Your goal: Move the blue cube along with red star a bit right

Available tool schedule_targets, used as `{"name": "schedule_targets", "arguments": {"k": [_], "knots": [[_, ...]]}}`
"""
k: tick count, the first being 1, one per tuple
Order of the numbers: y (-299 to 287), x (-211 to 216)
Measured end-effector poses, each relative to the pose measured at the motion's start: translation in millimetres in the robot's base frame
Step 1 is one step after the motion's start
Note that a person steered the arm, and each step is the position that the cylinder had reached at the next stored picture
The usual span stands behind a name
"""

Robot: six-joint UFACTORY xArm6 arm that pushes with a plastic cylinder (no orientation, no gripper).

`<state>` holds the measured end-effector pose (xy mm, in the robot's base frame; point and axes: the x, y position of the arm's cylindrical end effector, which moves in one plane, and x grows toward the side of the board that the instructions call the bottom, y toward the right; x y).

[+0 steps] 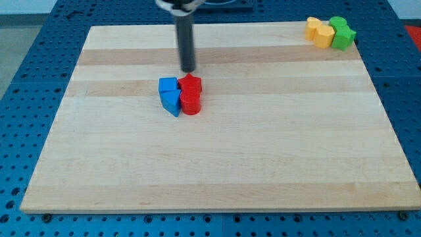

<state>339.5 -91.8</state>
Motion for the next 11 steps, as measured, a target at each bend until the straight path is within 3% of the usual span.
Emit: {"name": "schedule_targets", "arguments": {"k": [1,3,10,11], "knots": [[-37.9,31.9],[-41.3,55.7],[91.0,54.2],[82.6,53.4]]}}
